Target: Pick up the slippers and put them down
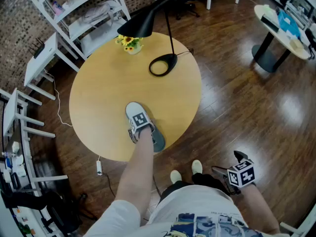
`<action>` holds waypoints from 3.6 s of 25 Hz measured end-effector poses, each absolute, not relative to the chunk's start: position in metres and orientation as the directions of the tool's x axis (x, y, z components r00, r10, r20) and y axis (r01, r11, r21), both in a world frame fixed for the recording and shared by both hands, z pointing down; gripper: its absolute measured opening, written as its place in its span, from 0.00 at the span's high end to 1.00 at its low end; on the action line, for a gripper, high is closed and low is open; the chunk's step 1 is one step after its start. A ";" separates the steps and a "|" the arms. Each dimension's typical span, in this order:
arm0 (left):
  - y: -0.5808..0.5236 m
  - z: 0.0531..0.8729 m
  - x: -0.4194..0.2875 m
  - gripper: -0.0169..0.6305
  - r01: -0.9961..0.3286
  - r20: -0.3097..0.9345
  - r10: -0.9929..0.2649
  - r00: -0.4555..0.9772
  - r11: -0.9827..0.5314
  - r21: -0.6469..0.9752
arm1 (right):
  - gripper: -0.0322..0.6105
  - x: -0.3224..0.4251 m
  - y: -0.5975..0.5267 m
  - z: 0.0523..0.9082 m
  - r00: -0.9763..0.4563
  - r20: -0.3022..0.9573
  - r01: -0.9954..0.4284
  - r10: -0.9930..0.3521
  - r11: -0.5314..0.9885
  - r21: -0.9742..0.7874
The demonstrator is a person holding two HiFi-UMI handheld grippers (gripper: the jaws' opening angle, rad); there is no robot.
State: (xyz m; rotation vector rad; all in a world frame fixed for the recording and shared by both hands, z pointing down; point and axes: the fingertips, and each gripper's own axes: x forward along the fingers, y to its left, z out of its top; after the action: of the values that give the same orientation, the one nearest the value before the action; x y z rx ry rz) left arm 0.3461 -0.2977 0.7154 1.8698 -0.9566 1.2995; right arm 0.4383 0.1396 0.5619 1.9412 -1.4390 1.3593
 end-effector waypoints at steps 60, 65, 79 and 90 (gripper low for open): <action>-0.286 1.216 -0.385 0.31 -0.937 0.922 -0.175 0.344 -0.127 0.325 | 0.08 -0.183 -0.193 1.111 -0.362 0.904 -0.898 -0.228 0.348 -0.271; -0.288 1.451 -0.377 0.31 -0.948 0.944 -0.113 0.311 -0.111 0.299 | 0.08 -0.225 -0.175 1.222 -0.462 0.870 -0.828 -0.171 0.433 -0.355; -0.260 1.394 -0.374 0.25 -0.937 0.931 -0.123 0.343 -0.108 0.331 | 0.10 -0.225 -0.175 1.213 -0.440 0.880 -0.789 -0.177 0.545 -0.285; -0.123 0.828 -0.352 0.26 -0.910 0.891 -0.265 0.368 -0.298 0.287 | 0.13 -0.143 -0.060 0.768 -0.416 0.867 -0.817 -0.274 0.530 -0.225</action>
State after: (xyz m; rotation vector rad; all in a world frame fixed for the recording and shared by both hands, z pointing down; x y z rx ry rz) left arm -0.3521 -0.1231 0.8280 1.7763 -1.0353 0.9525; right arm -0.1430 -0.0596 0.7678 0.8888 -1.9472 0.8365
